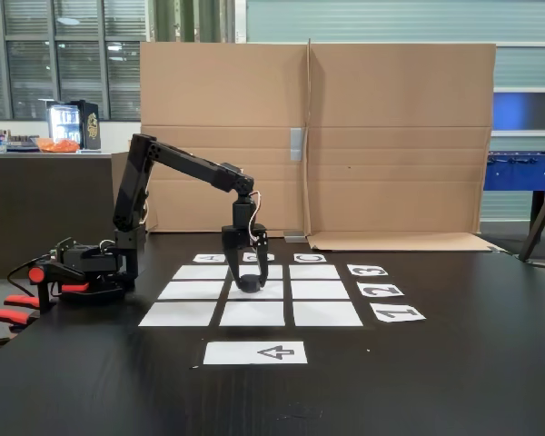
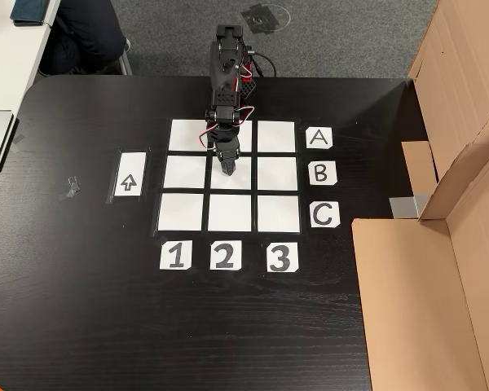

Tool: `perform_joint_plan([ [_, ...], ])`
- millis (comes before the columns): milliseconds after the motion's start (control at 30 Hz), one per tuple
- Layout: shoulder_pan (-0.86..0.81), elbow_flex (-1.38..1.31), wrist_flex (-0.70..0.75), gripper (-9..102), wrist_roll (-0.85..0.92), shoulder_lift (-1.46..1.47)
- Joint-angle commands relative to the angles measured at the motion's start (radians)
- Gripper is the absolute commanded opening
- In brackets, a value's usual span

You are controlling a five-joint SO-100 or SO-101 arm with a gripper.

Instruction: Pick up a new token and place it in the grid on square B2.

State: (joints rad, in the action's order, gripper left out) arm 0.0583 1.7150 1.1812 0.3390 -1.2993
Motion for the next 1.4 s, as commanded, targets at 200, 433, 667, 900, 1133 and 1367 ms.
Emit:
perform_joint_plan([
  [200,0.011,-0.034,-0.003,15,0.017,0.008],
  [433,0.011,-0.034,0.003,24,0.029,0.012],
  [667,0.005,-0.031,0.006,31,0.029,0.009],
  [900,0.003,-0.018,0.015,34,0.037,0.000],
  [1133,0.009,0.015,0.018,37,0.040,-0.031],
  [1367,0.023,0.055,0.038,39,0.040,-0.095],
])
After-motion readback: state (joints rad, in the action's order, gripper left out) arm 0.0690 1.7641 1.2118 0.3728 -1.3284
